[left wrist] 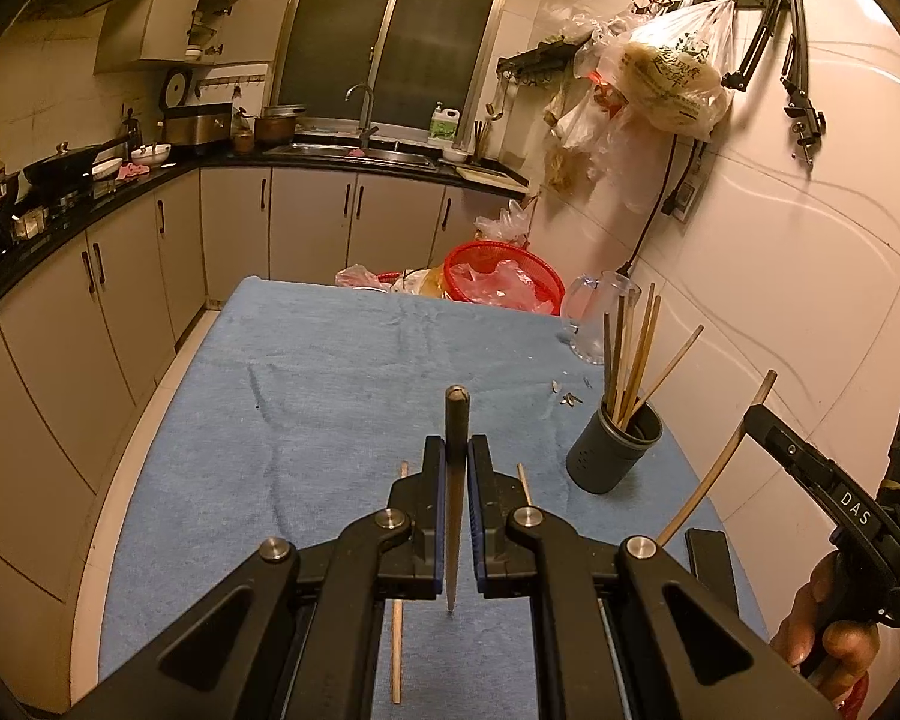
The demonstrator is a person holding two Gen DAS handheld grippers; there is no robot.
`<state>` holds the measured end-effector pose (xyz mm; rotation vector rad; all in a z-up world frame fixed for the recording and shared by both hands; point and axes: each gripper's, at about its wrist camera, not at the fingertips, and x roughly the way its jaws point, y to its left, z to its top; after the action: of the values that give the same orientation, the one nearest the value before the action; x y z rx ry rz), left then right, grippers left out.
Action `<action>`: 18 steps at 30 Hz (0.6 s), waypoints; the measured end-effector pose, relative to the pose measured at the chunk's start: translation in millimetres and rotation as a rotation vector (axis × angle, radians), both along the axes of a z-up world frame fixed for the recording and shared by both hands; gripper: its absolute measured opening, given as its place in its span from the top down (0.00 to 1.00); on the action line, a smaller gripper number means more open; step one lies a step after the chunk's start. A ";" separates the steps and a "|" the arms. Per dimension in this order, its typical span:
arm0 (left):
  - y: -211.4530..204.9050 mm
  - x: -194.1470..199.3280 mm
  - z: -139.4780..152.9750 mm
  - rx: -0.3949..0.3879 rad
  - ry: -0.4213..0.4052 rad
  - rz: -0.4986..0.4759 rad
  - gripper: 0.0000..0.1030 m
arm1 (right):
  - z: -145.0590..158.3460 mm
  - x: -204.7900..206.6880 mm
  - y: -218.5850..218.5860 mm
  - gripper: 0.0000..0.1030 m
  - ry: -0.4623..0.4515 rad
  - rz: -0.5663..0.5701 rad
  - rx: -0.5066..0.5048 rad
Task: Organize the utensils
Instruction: 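Lift both held chopsticks upright and carry them toward the black cup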
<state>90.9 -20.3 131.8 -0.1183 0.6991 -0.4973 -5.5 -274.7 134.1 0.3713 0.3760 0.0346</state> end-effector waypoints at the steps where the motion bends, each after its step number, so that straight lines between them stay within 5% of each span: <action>1: 0.2 -0.3 0.7 0.000 -0.002 0.000 0.93 | 0.2 0.2 -0.2 0.93 -0.001 0.000 0.000; 18: -5.5 -3.3 8.0 0.017 -0.018 -0.021 0.93 | 6.6 -4.6 -2.9 0.93 -0.008 -0.003 -0.003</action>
<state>87.6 -25.8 139.8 -0.0902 0.6873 -0.5121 -10.1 -277.5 140.7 0.3688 0.3672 0.0330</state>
